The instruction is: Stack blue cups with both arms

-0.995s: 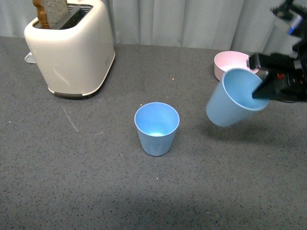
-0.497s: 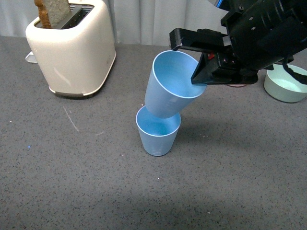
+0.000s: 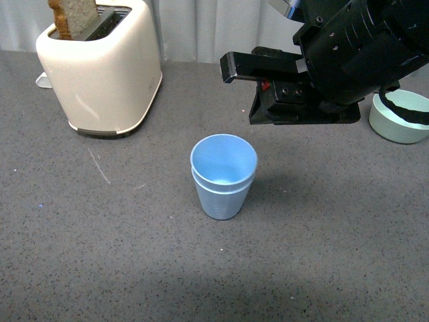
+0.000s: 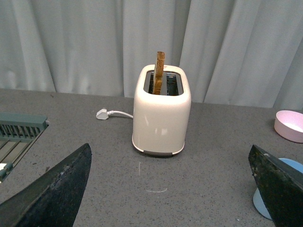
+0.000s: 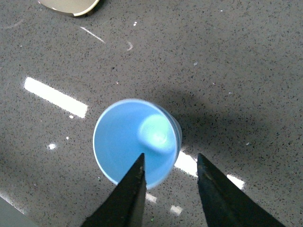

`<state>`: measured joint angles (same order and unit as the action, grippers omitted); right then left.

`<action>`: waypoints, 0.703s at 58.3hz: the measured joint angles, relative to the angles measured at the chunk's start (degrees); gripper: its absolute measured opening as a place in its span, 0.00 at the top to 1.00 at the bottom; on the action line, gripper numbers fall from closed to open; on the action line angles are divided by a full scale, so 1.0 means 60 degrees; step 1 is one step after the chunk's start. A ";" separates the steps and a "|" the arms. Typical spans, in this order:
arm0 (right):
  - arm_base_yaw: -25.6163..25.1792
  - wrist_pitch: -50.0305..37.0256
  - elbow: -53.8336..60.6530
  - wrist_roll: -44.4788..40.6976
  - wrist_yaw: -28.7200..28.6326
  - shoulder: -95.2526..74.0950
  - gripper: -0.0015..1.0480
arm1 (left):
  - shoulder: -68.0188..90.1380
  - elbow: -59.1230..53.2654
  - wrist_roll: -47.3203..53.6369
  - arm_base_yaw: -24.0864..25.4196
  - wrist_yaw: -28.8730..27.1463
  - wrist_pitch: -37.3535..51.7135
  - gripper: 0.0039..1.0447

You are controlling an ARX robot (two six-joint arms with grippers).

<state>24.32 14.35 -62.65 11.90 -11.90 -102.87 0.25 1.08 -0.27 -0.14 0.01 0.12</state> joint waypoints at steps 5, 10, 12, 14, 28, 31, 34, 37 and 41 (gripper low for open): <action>-0.0015 -0.0302 0.0000 0.0051 0.0135 0.0040 0.48 | 0.0000 0.0000 0.0000 0.0000 -0.0004 0.0000 0.06; -0.0036 -0.0874 0.0055 -0.0153 0.0765 0.0226 0.31 | 0.0000 0.0000 -0.0004 0.0000 0.0000 0.0000 0.06; -0.0051 -0.0980 0.0058 -0.0248 0.0900 0.0299 0.25 | 0.0000 0.0000 0.0000 0.0000 -0.0004 0.0000 0.06; -0.0066 -0.1009 0.0058 -0.0284 0.0911 0.0364 0.18 | 0.0000 0.0000 0.0000 0.0000 -0.0004 0.0000 0.06; -0.0040 -0.1668 0.0339 -0.0557 0.1475 0.0393 0.11 | 0.0000 0.0000 0.0000 0.0000 0.0000 0.0000 0.06; 0.0000 -0.4375 0.1384 -0.1002 0.3311 0.0441 0.19 | 0.0000 0.0000 0.0000 0.0000 -0.0011 0.0000 0.06; -0.0036 -0.7118 0.2630 -0.1392 0.4601 0.0550 0.28 | 0.0000 0.0000 0.0004 0.0000 0.0011 0.0000 0.06; -0.0248 -0.9508 0.3850 -0.1636 0.5286 0.0790 0.36 | -0.0004 0.0000 0.0000 0.0000 -0.0029 -0.0004 0.06; -0.0608 -1.1413 0.4900 -0.1785 0.5246 0.1341 0.46 | -0.0004 0.0000 0.0000 0.0000 -0.0033 -0.0007 0.06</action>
<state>20.67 -54.13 -33.26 1.19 19.57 -94.83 0.23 1.08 -0.27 -0.14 -0.19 0.08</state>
